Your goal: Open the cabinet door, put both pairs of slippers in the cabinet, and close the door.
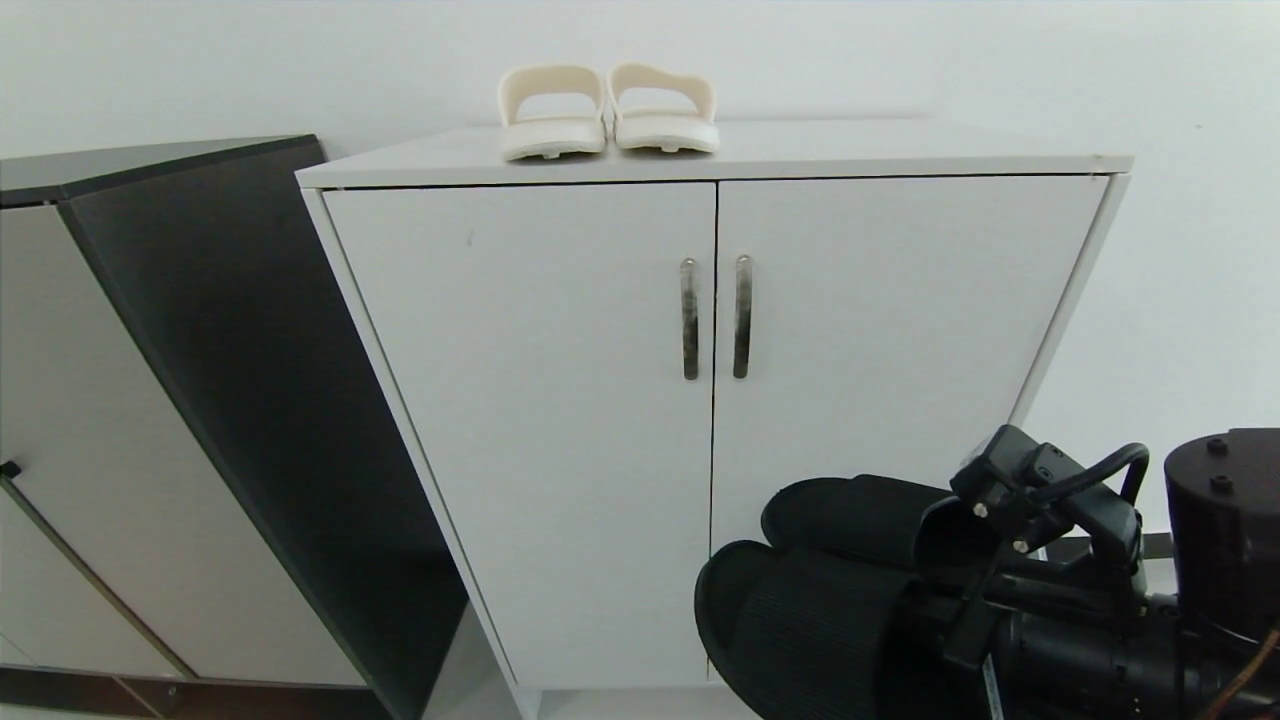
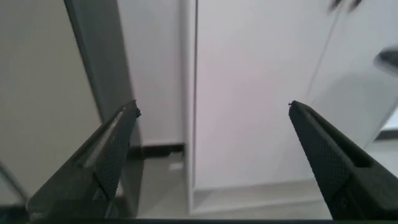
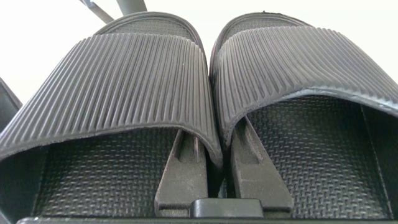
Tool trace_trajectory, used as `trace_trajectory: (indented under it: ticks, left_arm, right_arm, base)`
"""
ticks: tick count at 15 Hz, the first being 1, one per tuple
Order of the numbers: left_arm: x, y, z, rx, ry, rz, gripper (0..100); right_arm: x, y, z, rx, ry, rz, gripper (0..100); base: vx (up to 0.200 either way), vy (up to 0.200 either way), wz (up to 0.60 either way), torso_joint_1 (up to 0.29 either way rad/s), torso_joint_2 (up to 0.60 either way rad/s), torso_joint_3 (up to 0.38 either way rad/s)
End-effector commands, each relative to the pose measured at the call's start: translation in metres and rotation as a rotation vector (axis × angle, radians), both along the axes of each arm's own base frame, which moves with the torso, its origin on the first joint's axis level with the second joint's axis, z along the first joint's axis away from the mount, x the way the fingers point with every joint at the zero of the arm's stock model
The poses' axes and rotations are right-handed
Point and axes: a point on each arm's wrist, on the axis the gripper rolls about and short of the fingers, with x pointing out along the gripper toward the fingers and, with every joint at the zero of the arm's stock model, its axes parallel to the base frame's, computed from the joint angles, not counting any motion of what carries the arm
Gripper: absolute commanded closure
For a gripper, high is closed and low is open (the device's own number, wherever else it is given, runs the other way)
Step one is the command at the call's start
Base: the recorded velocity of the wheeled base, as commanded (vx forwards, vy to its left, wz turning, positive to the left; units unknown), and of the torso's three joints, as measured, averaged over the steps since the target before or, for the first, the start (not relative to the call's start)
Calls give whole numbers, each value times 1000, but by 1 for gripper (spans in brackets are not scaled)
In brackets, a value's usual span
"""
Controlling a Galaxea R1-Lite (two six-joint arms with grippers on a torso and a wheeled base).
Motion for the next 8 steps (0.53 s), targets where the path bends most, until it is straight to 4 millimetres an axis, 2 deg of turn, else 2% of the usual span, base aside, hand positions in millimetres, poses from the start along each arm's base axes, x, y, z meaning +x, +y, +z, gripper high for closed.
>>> trace_trajectory:
  ticks: [1, 4, 6, 8]
  left_arm:
    - [28, -3, 48, 28, 135, -132, 0]
    - [70, -9, 56, 31, 252, -357, 0]
    - [98, -13, 68, 16, 260, -522, 0]
    - [113, -23, 77, 19, 251, -662, 0]
  right_arm:
    - [0, 1, 0, -1, -1, 4, 100]
    - [-1, 0, 1, 2, -5, 2, 100]
    - [-1, -1, 2, 7, -7, 2, 100]
    - [-2, -1, 0, 2, -3, 2, 100]
  base:
    - [0, 0, 0, 0, 0, 0]
    - [0, 0, 0, 0, 0, 0]
    - [0, 0, 0, 0, 0, 0]
    - [0, 0, 0, 0, 0, 0]
